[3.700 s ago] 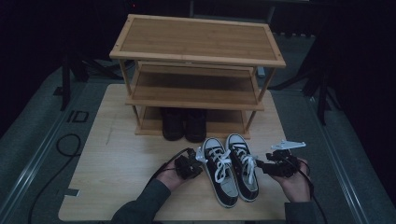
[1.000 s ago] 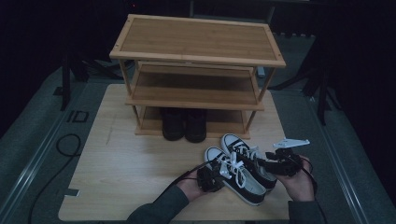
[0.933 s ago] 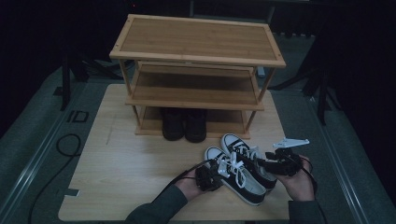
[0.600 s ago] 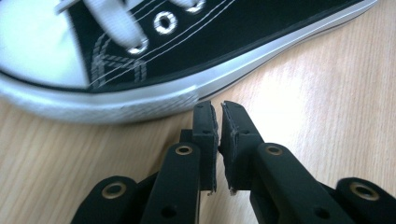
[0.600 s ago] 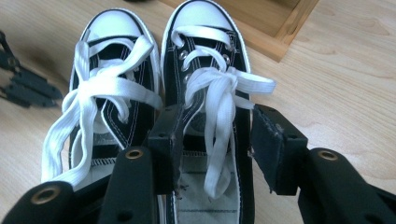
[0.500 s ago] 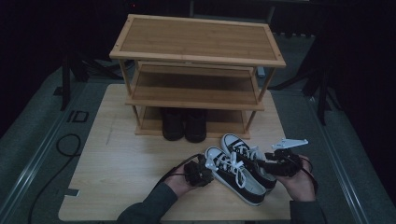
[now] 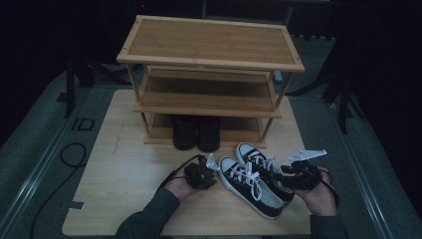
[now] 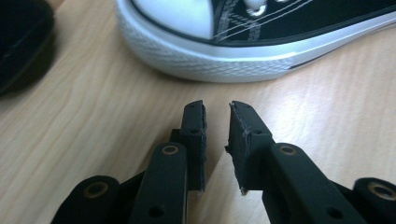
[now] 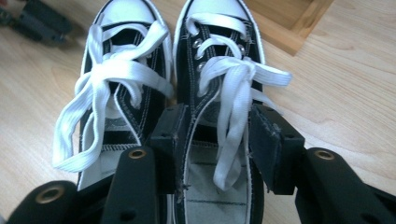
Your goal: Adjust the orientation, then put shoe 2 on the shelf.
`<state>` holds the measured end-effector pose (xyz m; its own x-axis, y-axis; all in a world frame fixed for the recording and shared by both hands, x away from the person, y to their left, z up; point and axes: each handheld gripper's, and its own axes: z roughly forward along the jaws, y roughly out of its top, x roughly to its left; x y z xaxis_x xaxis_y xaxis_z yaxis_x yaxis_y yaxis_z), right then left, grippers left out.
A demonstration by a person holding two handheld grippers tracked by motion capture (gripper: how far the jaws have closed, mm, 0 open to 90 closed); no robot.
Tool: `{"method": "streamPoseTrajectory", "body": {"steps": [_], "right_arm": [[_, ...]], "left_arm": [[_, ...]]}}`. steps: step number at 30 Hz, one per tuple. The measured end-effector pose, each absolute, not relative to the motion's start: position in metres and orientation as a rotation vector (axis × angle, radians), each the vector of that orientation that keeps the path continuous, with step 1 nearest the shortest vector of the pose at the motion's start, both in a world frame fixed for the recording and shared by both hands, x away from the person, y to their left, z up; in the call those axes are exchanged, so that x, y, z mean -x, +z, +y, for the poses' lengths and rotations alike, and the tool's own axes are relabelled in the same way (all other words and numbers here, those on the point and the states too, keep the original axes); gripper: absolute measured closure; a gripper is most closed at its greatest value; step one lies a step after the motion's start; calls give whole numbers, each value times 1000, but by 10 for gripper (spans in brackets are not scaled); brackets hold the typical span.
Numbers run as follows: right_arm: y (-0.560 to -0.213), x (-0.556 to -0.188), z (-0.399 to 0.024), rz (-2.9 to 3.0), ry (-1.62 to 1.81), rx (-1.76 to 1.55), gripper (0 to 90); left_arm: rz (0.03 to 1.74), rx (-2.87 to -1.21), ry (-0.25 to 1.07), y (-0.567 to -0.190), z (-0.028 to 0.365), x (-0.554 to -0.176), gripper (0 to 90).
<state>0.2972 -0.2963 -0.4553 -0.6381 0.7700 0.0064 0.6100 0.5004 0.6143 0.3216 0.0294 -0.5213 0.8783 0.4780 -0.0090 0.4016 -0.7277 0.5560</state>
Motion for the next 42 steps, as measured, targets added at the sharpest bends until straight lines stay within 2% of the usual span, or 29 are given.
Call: {"method": "streamPoseTrajectory", "body": {"steps": [15, 27, 34, 42], "right_arm": [[-453, -293, -296, 2512, 867, -1136, 537], [-456, -288, -285, 2576, 861, -1061, 479], [-465, -289, -277, 2609, 809, -1055, 401], [-476, -299, -269, 2631, 745, -1082, 413]], "left_arm": [[721, -2451, 224, -521, 52, -332, 704], [761, -2430, 240, -519, 62, -335, 680], [765, -2429, 245, -518, 64, -335, 674], [762, -2432, 234, -520, 62, -335, 666]]}}
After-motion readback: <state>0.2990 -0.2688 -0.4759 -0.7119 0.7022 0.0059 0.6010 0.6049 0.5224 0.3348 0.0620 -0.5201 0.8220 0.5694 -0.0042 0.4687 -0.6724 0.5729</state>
